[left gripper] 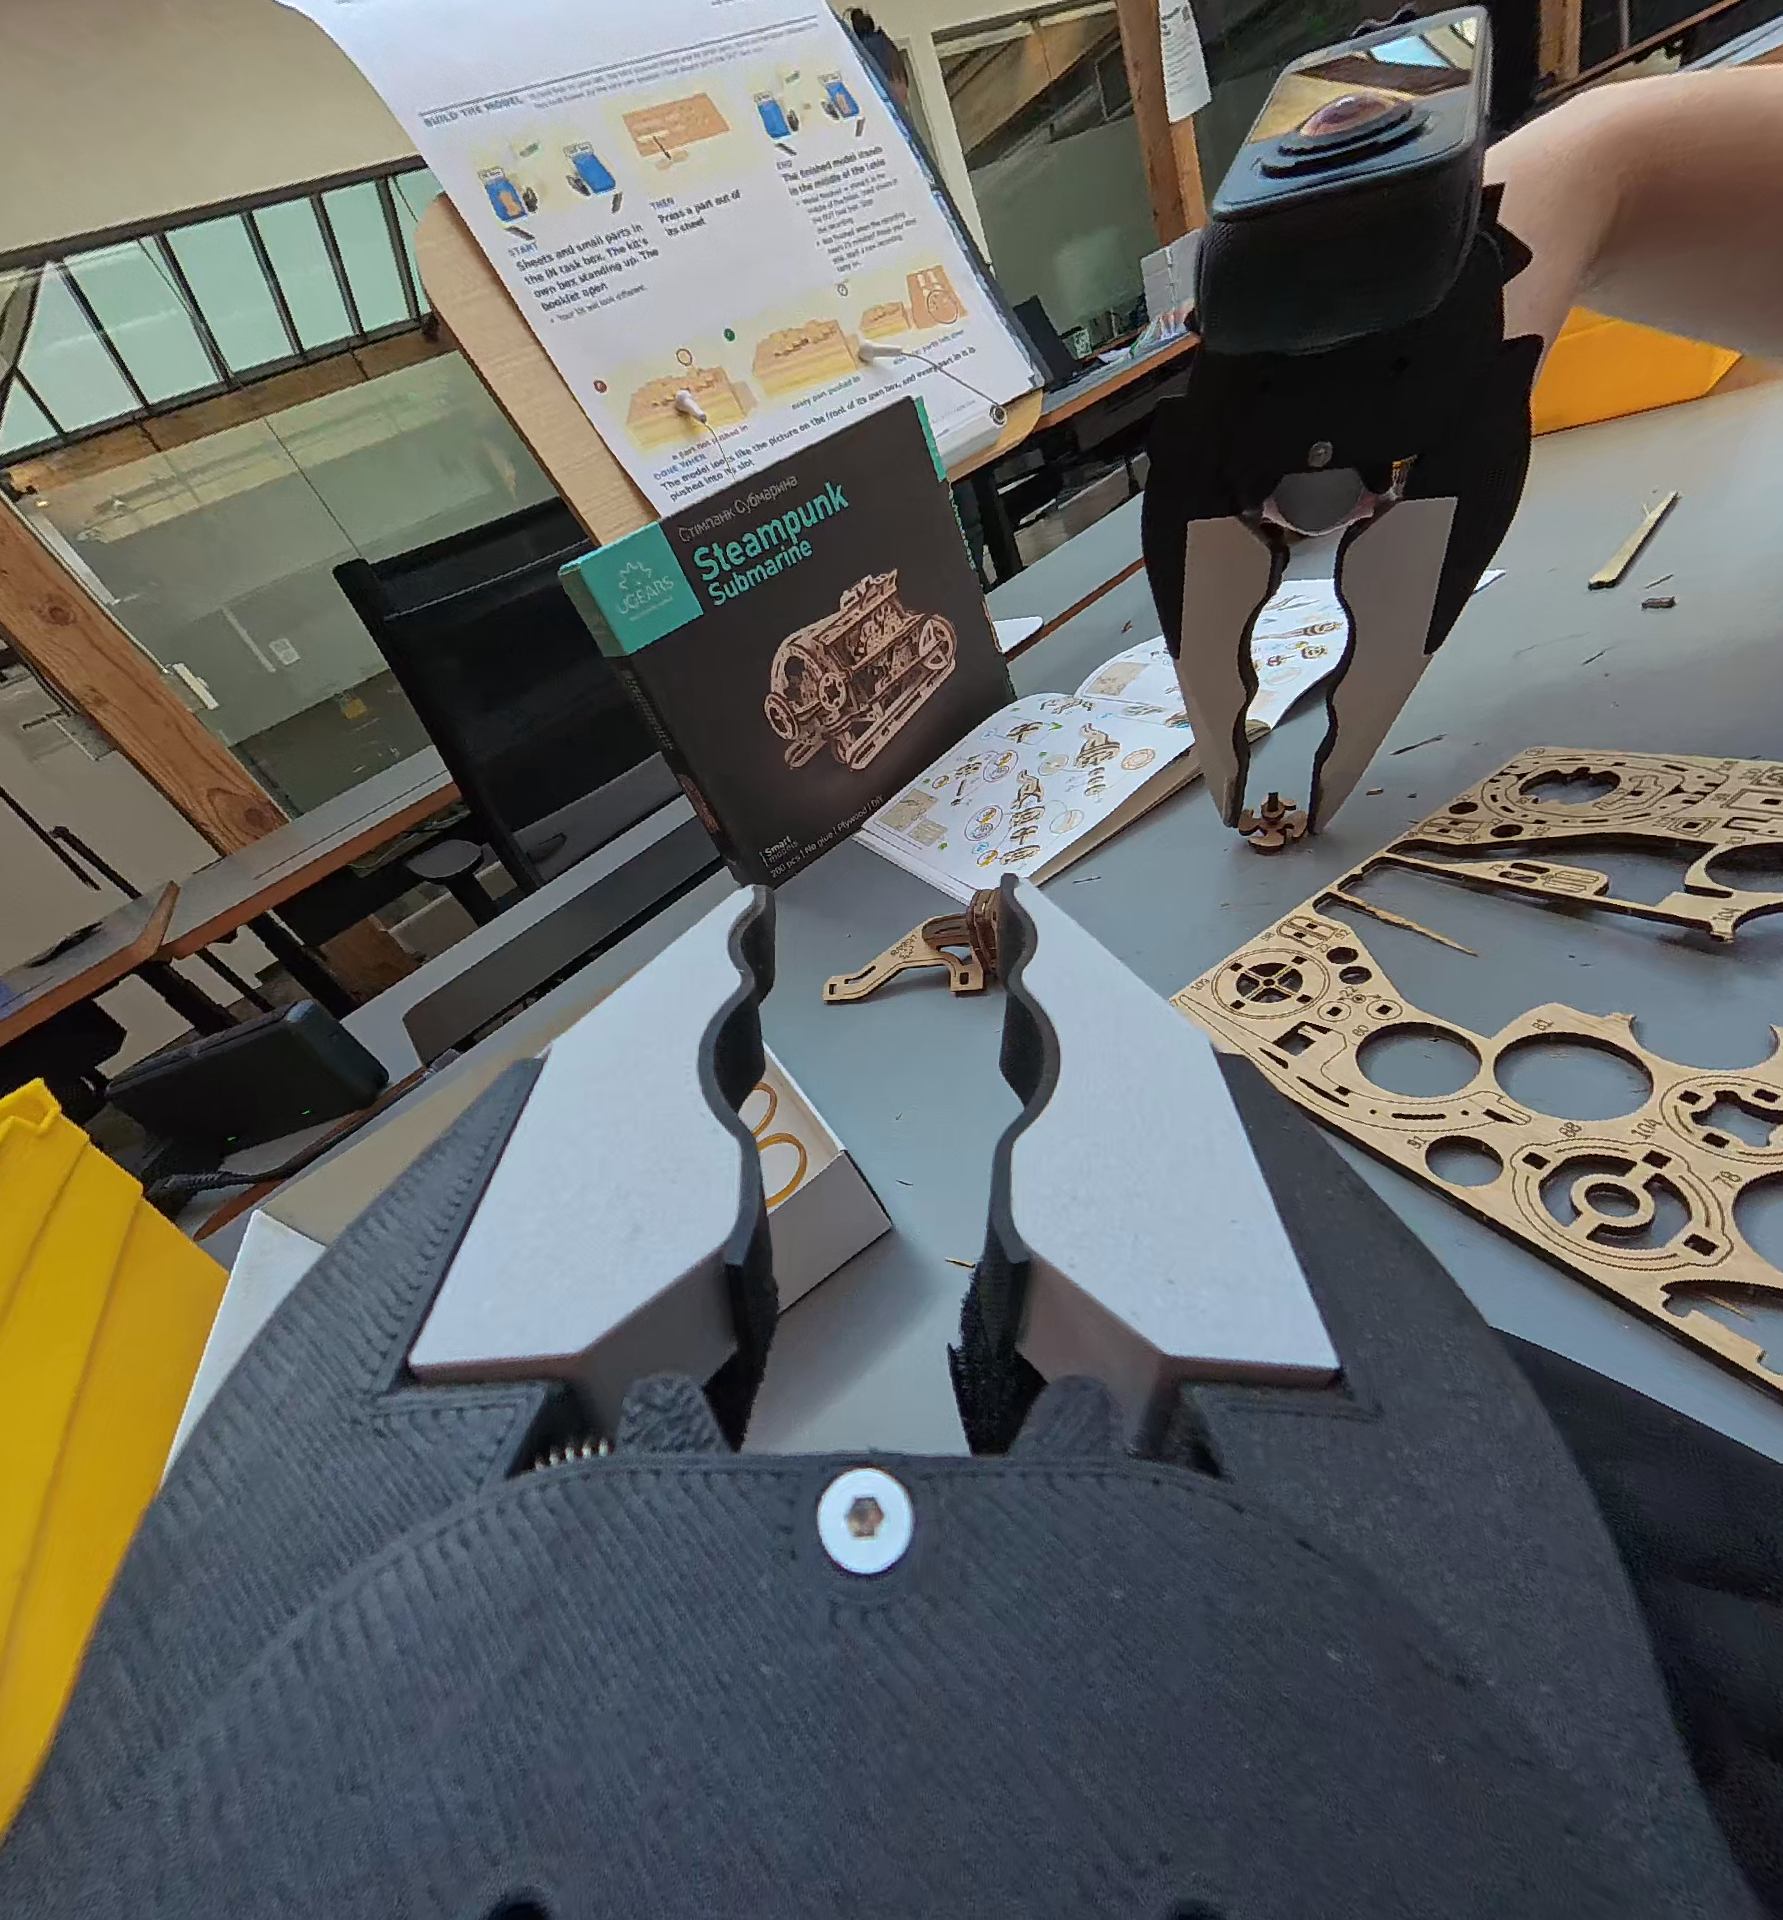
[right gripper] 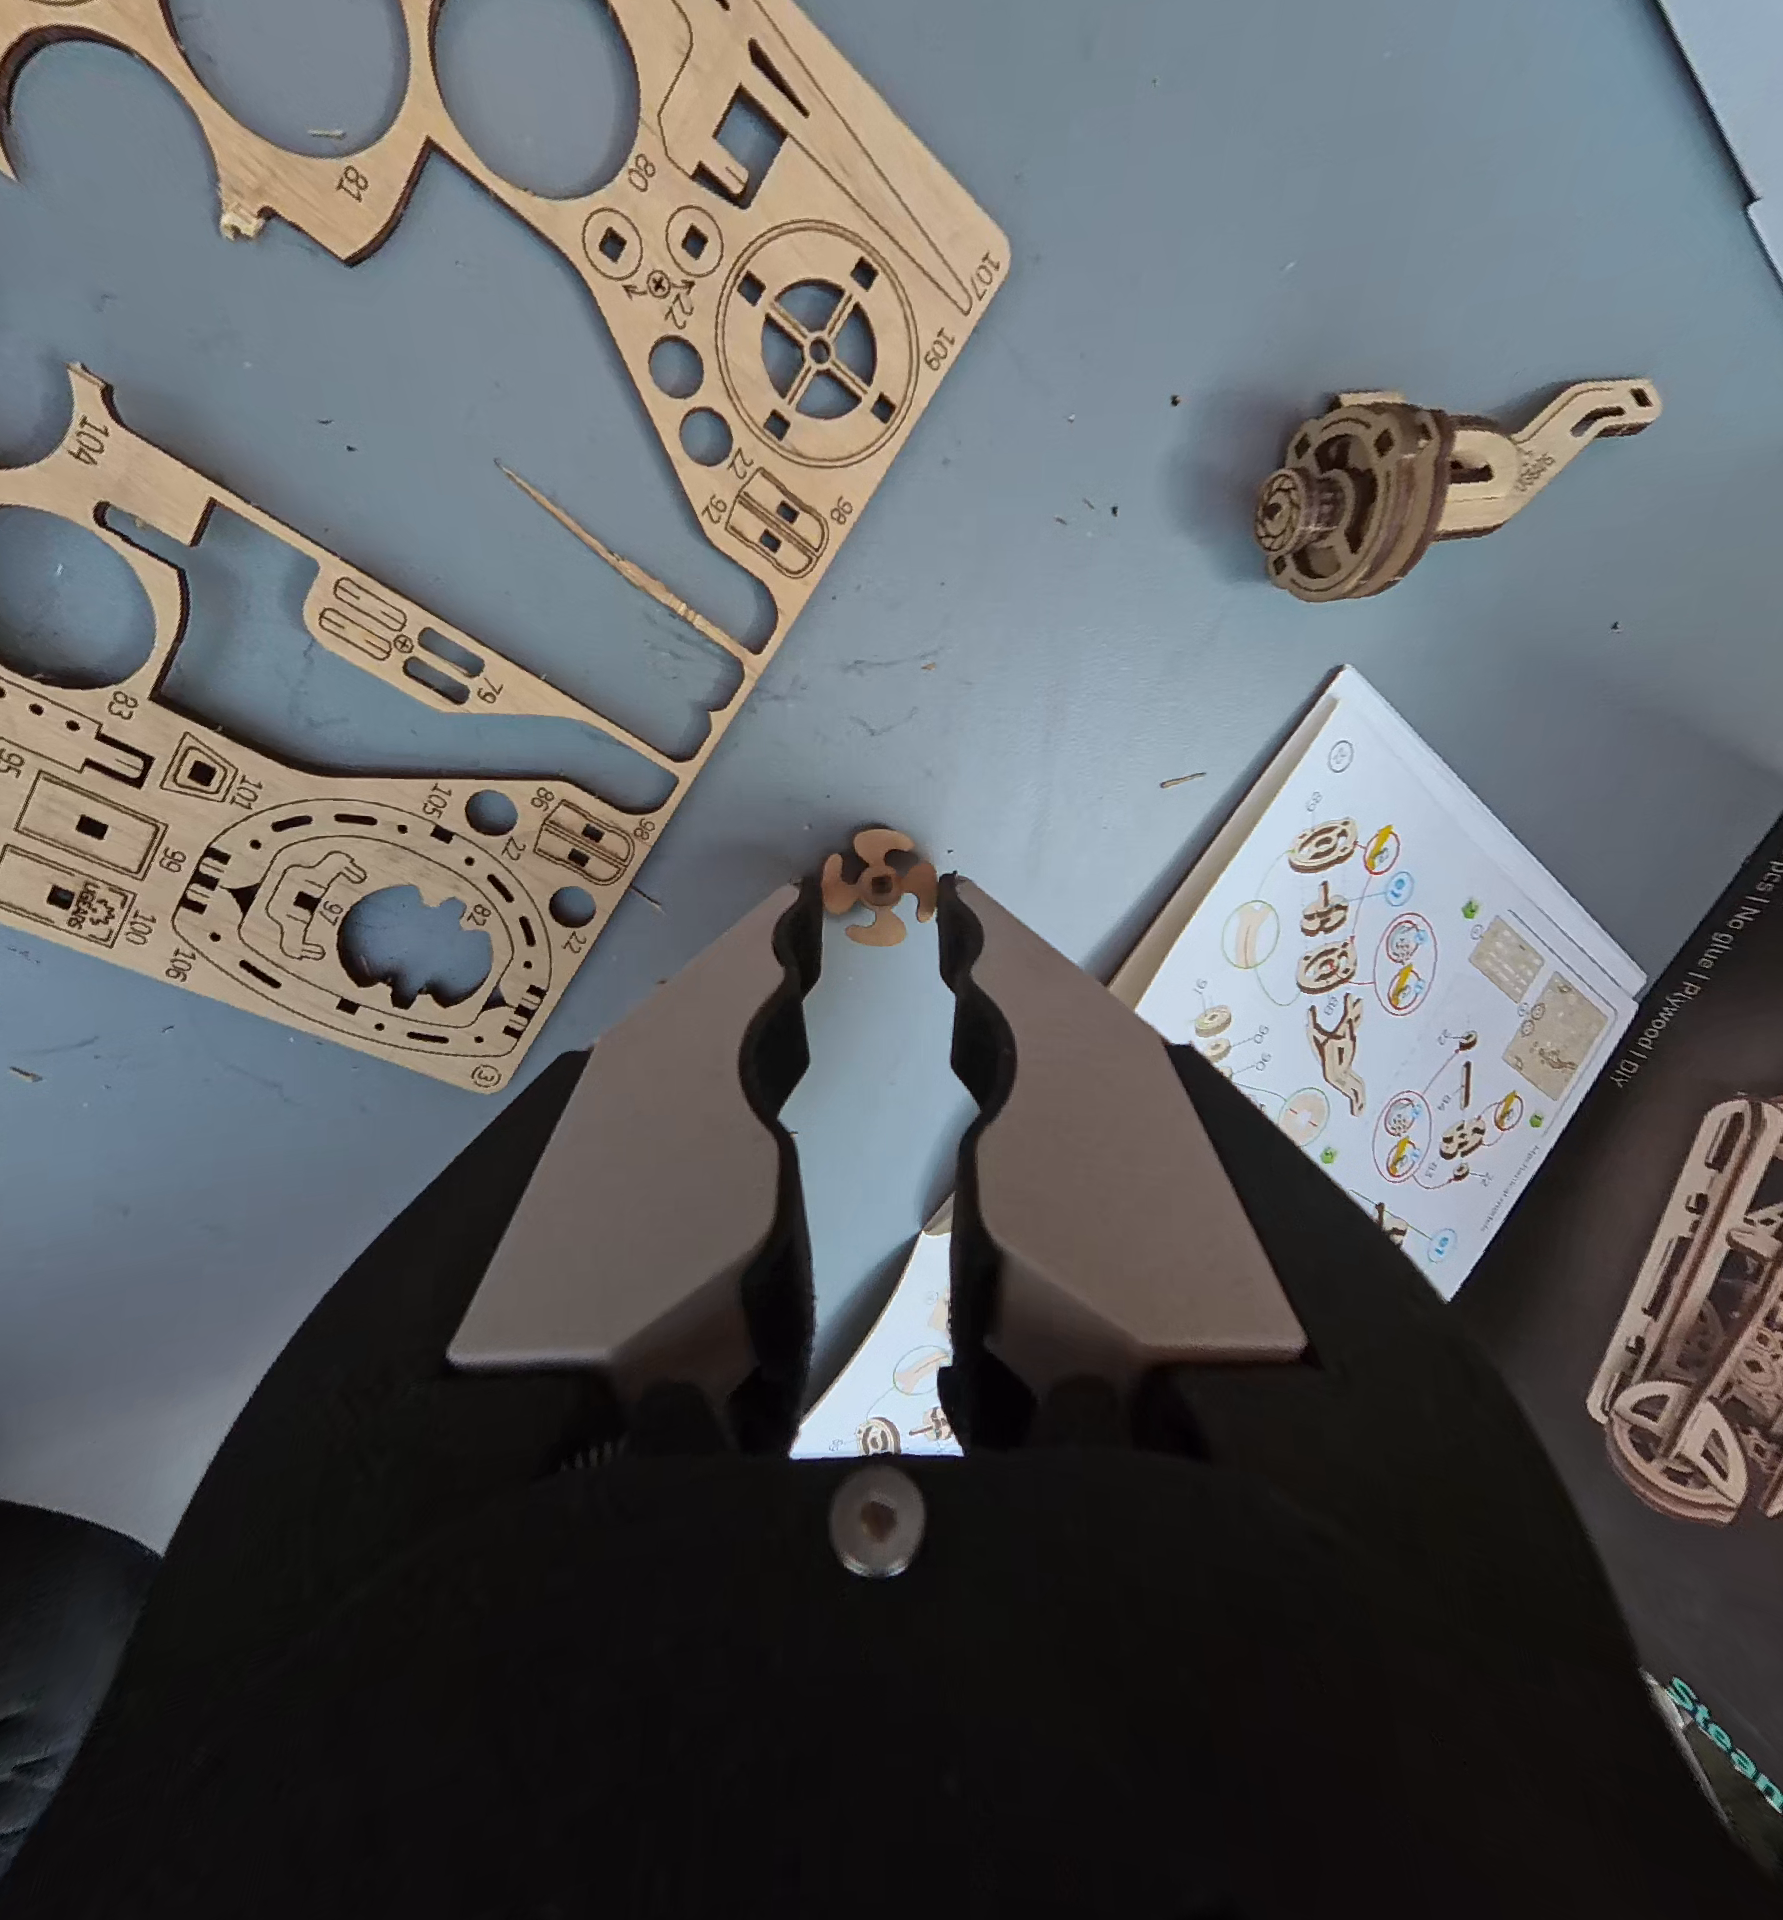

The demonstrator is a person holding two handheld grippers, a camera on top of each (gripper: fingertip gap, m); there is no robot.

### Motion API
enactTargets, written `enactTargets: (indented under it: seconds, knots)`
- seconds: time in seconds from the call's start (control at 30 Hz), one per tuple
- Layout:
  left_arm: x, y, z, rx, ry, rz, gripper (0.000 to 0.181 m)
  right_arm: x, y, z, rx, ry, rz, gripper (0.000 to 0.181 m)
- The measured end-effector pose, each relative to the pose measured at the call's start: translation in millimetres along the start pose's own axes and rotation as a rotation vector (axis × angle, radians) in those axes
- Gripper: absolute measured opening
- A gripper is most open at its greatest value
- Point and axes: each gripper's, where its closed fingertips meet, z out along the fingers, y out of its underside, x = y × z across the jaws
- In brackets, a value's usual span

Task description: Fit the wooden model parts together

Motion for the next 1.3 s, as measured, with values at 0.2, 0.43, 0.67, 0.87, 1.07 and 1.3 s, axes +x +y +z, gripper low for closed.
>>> enactTargets:
  seconds: [0.2,0.43,0.67,0.87,1.07,1.3]
  knots:
    - [-1.0,-0.5,-0.6,0.004,0.005,-0.017,0.041,2.3,0.7,-0.2,0.028,0.008,0.025,0.026]
    - [-0.3,-5.4,0.2,0.009,0.009,-0.013,0.039,7.3,4.9,-1.3,0.024,0.052,0.014,0.030]
    - [18.1,-44.0,28.4,0.036,0.145,-0.061,0.040,8.3,1.9,-2.4,0.023,0.090,-0.106,0.036]
    - [17.9,-82.3,65.7,0.091,0.218,-0.069,0.040,4.2,-2.5,-1.1,0.019,0.096,-0.185,0.025]
    - [15.6,-95.8,91.4,0.132,0.261,-0.100,0.037,5.6,5.2,-2.2,0.036,0.076,-0.145,0.025]
    - [22.1,-81.1,106.4,0.127,0.325,-0.243,0.036,4.1,7.2,-1.8,0.042,0.059,-0.107,0.020]
